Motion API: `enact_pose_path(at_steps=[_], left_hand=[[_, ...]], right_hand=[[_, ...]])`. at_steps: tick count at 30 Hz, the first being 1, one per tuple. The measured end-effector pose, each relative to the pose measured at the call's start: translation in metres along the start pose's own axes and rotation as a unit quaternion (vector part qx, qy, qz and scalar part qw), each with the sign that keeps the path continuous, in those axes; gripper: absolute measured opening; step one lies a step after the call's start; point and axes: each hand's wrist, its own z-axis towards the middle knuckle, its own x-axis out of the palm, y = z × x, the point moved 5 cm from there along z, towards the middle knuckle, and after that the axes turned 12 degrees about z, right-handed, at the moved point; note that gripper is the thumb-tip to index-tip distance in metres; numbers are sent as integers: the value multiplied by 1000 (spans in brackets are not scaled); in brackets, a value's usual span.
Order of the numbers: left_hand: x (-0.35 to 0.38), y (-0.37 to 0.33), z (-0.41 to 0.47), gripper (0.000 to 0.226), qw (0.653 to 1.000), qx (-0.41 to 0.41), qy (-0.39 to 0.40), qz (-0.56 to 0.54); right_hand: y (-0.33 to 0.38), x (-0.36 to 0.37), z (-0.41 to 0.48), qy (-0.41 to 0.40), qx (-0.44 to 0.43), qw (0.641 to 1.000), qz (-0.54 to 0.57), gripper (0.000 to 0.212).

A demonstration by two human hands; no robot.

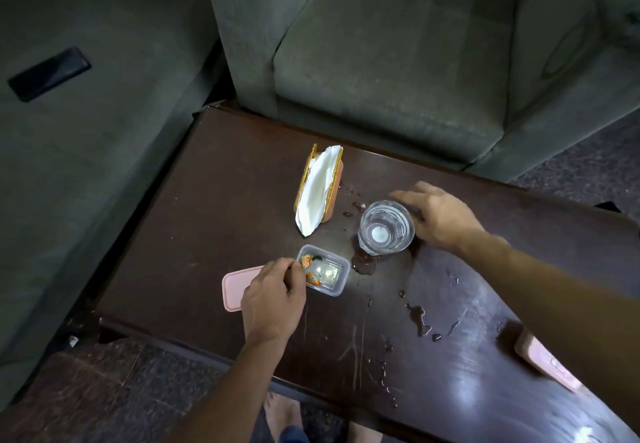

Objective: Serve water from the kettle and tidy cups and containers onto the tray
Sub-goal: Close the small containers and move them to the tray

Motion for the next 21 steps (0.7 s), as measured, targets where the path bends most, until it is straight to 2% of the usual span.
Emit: enact_pose_path(at_steps=[2,4,9,13,16,18,21], left_hand=[[0,0,1,18,1000,2,-5,3],[-1,-1,2,18,1000,3,-7,2],[-2,-2,2,21,1000,-6,2,-4],[-3,-3,0,21,1000,-9,0,-4],[-4,-4,0,20,1000,-4,3,0],[-5,-5,0,20,1000,-6,5,3],[-5,-6,-2,20,1000,-9,0,11]], right_hand=[[7,2,11,82,-11,996,-34,46],[13,4,17,125,-20,990,-63,44],[19,5,24,108,-48,987,-108,24],[7,1,20,36,-52,996,-64,15],[-13,-5,5,-77,-1,997,24,6],[-34,-8,-17,-173,85,975,110,8],[-51,4,-66,-285,196,915,209,11]])
